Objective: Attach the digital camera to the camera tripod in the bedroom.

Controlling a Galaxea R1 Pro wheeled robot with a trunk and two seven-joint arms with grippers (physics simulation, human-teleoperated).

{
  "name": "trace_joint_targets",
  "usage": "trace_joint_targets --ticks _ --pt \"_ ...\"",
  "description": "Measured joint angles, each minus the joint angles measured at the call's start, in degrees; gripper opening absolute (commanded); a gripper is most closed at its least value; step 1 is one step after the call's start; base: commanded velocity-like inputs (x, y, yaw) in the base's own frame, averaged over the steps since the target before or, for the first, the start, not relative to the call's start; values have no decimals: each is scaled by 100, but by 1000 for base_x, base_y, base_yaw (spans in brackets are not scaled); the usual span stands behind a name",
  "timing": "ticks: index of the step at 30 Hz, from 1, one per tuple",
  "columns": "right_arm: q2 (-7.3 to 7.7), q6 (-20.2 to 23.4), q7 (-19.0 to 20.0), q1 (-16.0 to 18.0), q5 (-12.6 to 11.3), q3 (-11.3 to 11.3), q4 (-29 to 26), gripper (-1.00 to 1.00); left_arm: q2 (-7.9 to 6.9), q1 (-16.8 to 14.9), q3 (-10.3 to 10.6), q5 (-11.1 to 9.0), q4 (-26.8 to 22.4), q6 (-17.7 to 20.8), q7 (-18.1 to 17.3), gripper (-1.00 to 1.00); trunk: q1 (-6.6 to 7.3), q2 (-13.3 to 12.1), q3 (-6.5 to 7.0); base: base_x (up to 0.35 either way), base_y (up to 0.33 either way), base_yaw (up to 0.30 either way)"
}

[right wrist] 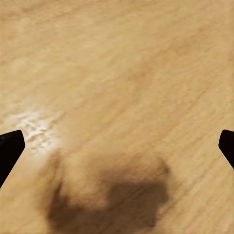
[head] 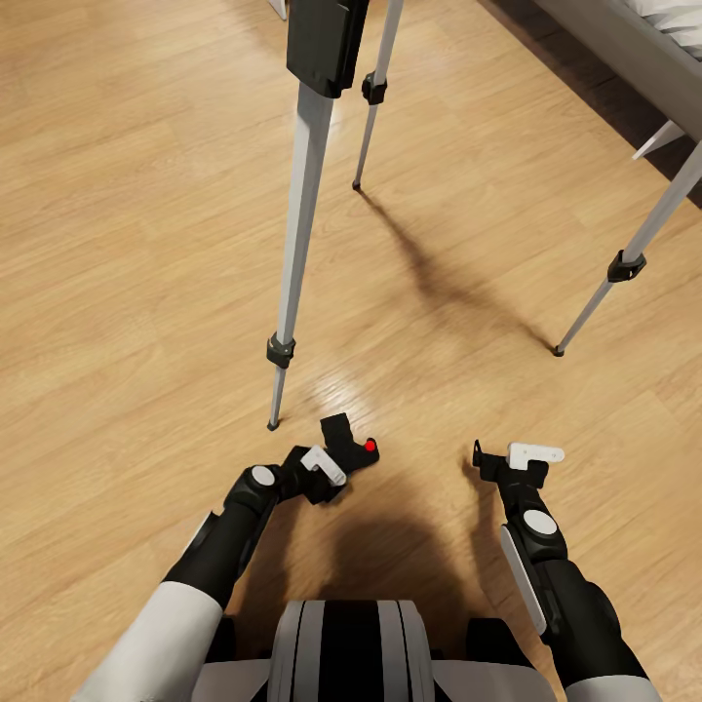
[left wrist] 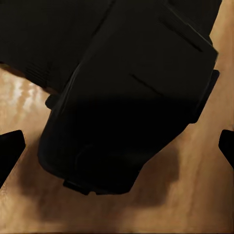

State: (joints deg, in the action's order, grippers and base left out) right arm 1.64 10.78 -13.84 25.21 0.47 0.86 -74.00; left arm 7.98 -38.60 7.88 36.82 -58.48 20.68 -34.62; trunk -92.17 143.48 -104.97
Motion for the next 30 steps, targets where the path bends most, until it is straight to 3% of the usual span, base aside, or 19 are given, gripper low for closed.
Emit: trace_joint_targets --ticks 7,16,20,30 --pt "0 0 0 0 0 0 0 100 2 -24 17 183 62 -128 3 100 0 0 0 0 0 0" --pt "0 0 2 0 0 0 0 100 -14 -103 21 267 91 -201 3 100 0 0 0 0 0 0" --pt "0 0 4 0 0 0 0 100 -10 -146 14 472 92 -197 1 100 0 0 0 0 0 0" --pt "0 0 3 0 0 0 0 100 -8 -175 12 524 96 -187 -2 100 0 0 0 0 0 0"
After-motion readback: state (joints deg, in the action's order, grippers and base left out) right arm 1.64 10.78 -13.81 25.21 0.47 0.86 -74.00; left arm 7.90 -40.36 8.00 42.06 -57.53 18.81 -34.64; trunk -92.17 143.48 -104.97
